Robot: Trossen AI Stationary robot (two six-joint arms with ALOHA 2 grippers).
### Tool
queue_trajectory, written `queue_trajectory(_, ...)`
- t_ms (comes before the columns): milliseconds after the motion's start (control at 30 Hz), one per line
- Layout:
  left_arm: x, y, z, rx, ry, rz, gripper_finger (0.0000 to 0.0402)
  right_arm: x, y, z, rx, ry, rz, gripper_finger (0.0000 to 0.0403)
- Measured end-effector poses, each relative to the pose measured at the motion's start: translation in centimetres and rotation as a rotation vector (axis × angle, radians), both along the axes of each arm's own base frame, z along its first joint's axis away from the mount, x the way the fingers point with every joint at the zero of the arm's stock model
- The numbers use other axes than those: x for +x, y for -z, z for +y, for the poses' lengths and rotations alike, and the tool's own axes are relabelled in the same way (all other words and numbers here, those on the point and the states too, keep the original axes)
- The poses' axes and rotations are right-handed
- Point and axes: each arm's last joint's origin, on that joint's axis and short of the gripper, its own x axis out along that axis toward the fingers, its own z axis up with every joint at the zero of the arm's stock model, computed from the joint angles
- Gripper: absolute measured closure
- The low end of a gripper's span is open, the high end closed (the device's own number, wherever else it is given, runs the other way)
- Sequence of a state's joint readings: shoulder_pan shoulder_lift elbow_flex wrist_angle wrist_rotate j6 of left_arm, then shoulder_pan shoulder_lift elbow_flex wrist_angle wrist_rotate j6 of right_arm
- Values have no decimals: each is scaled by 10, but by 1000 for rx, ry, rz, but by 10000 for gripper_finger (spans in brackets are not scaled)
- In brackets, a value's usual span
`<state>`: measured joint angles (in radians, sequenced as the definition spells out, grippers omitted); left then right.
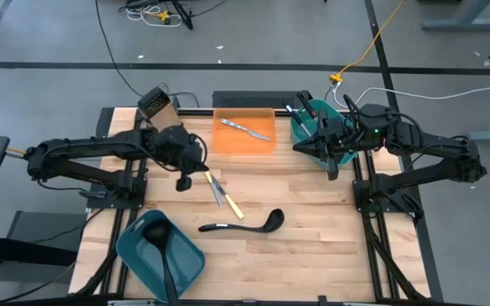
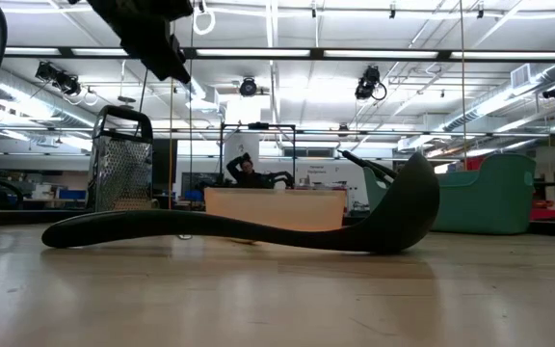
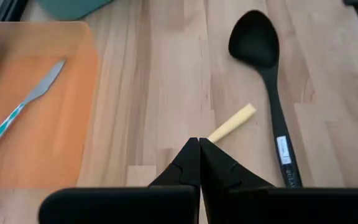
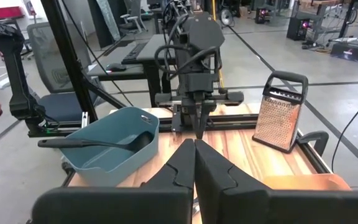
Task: Pick & Place Kitchen Items
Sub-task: Put the left yellow knife into the orange bin
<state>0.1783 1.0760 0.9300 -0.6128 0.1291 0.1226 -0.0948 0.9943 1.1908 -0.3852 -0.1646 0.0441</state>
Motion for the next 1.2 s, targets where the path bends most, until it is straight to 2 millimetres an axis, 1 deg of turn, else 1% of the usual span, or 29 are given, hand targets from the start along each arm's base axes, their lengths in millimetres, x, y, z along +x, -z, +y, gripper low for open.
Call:
queue_trajectory(100,0,10,0,-1,1,10,401,0,1,0,1,0,6,396)
queue_trajectory(167,0,13,0,-17,-5,15,401,0,1,0,1,0,9,396)
queue_trajectory(300,0,13,-1,-49,0,14,400,-1,3,0,2,0,27,396)
queue_trajectory(467,0,13,-1,-45,-8,15,400,-2,6,0,-2,7,62,396)
queue_trajectory(633,0,13,0,-39,-8,16,401,-9,9,-3,-64,118,114,396)
queue_trajectory(700,0,13,0,-33,-7,16,401,-12,10,-3,-78,135,128,396)
queue_trajectory(1000,0,14,2,64,-12,28,401,-18,8,-3,-79,131,120,396)
queue_trajectory(1200,0,14,2,87,-9,35,401,-18,8,-3,-80,131,120,396)
